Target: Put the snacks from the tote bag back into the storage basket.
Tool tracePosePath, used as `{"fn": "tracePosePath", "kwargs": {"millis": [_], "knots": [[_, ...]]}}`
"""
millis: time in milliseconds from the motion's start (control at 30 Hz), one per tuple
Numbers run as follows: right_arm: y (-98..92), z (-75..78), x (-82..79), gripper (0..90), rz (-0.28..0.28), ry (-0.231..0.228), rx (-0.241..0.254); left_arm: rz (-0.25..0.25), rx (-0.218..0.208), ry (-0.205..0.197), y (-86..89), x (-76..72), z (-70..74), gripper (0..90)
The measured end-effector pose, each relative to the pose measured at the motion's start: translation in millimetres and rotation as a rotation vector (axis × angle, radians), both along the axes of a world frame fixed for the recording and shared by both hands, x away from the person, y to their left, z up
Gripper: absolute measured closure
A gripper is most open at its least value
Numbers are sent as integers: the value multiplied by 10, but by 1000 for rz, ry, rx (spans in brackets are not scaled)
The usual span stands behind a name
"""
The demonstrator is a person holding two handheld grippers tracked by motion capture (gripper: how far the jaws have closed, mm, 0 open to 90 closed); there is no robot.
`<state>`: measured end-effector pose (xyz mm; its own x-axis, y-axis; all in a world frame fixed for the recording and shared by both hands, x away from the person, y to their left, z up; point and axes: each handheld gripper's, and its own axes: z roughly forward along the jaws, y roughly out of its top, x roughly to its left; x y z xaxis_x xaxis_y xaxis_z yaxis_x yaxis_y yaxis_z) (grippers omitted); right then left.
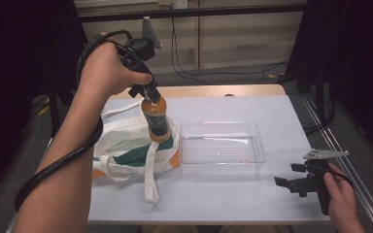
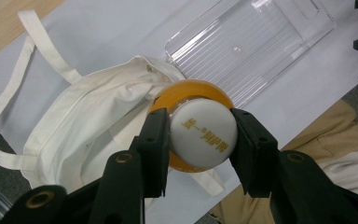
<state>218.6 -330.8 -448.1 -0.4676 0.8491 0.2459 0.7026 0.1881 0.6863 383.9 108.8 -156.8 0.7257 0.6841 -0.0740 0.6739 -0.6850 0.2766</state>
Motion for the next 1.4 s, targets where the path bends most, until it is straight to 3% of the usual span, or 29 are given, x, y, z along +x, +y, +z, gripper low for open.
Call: {"fn": "tracePosePath", "kwargs": {"millis": [533, 1400], "knots": [[10, -2, 3, 63, 6, 6, 3, -23, 9, 3, -234, -44, 20, 594], [-16, 7, -2, 63, -6, -4, 13, -78, 8, 39, -474, -91, -126, 595]]}}
